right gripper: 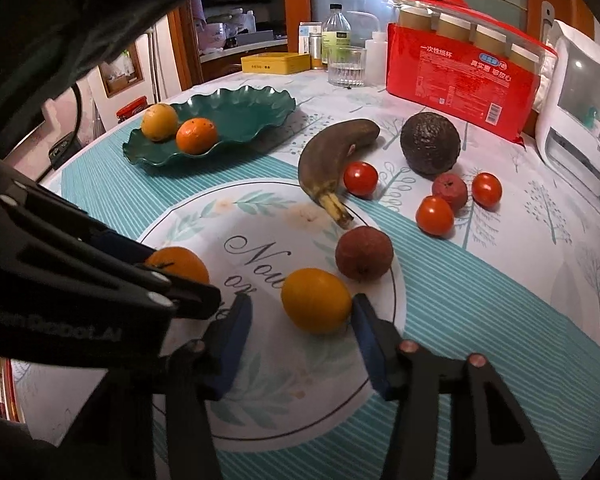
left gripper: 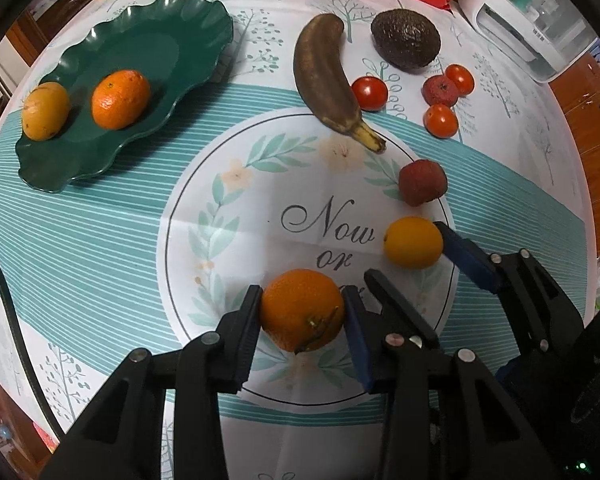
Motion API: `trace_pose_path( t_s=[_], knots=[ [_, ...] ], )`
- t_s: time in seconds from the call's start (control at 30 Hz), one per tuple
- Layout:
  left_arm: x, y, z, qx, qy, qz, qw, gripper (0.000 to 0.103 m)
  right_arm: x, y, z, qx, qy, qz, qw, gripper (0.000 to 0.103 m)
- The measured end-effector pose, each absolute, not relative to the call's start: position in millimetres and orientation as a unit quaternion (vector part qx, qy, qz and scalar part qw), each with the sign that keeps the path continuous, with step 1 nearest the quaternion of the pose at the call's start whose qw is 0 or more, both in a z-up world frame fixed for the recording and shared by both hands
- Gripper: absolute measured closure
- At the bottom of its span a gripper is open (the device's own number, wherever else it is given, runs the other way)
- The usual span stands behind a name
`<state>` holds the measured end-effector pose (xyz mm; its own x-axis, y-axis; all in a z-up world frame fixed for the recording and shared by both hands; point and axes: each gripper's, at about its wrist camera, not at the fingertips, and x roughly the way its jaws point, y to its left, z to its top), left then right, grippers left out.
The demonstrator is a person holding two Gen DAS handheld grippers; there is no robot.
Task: Organize fruits
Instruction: 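Grasp the marked orange with the left tool while the right tool grasps the small orange, then carry both oranges onto the green plate and open both tools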
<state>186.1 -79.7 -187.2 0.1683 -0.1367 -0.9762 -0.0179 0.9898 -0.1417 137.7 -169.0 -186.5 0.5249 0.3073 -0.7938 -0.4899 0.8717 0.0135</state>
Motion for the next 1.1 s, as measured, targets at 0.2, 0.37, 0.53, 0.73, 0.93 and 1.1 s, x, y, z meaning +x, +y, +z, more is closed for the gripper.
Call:
trace_pose_path(
  t_s=[0.2, 0.37, 0.53, 0.73, 0.93, 1.1],
  knots=[
    [186.3, -71.7, -182.0, -0.066, 0.633, -0.043, 0.770, 0.065, 140.8, -169.9, -187.4, -0.109, 0.434, 0.218, 0.867, 0.068],
    [184.3, -59.2, -176.7, -0.076, 0.626, -0.042, 0.775, 0.065, 141.4, -168.5, -186.6, -0.112, 0.437, 0.217, 0.866, 0.068],
    [183.8, -45.1, -171.9, -0.086, 0.619, -0.038, 0.780, 0.065, 140.2, -163.4, -184.7, -0.113, 0.437, 0.219, 0.865, 0.068],
    [187.1, -27.5, -163.9, -0.092, 0.605, -0.037, 0.790, 0.065, 139.5, -150.4, -175.3, -0.116, 0.432, 0.217, 0.868, 0.068],
    [196.7, 6.1, -150.7, -0.091, 0.590, -0.043, 0.801, 0.065, 146.0, -126.7, -162.0, -0.118, 0.419, 0.212, 0.875, 0.068],
    [210.3, 39.7, -140.5, -0.083, 0.578, -0.056, 0.810, 0.065, 154.6, -98.4, -151.6, -0.120, 0.406, 0.201, 0.884, 0.068]
  ],
)
